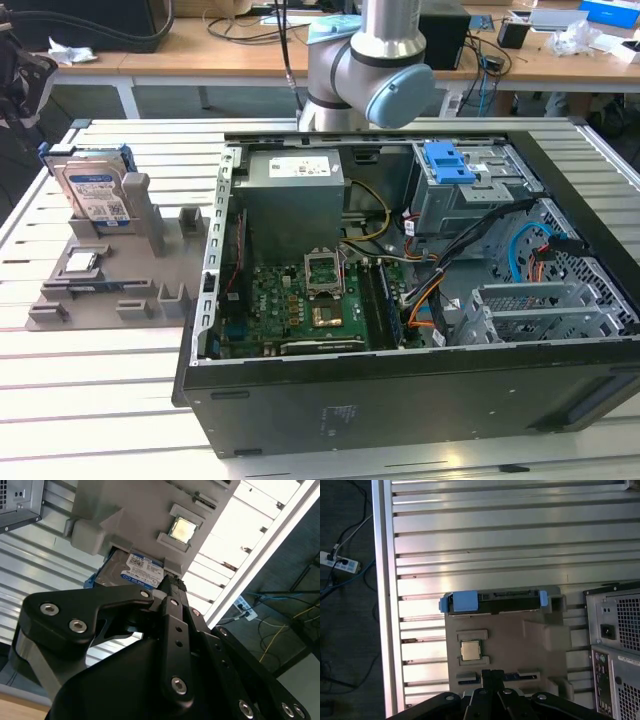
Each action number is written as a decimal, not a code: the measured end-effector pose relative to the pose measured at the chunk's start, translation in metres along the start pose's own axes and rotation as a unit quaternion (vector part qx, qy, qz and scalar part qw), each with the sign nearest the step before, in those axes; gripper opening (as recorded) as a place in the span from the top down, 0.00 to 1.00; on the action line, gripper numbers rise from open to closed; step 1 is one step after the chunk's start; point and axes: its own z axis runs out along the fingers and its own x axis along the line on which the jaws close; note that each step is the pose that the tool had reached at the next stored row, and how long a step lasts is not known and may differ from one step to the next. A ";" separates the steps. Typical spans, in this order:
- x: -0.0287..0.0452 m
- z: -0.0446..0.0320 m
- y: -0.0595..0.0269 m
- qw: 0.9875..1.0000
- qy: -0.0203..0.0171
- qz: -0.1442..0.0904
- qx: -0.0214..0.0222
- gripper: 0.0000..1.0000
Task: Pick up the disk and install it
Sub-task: 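Reach for the disk, then pick up the disk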
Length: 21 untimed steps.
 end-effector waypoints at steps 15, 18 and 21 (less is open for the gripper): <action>0.0001 0.0001 0.0012 0.999 0.002 -0.044 -0.001 0.89; 0.0001 0.0000 0.0012 0.997 0.003 -0.078 -0.002 0.89; 0.0001 0.0001 0.0012 0.993 0.004 -0.117 -0.003 0.89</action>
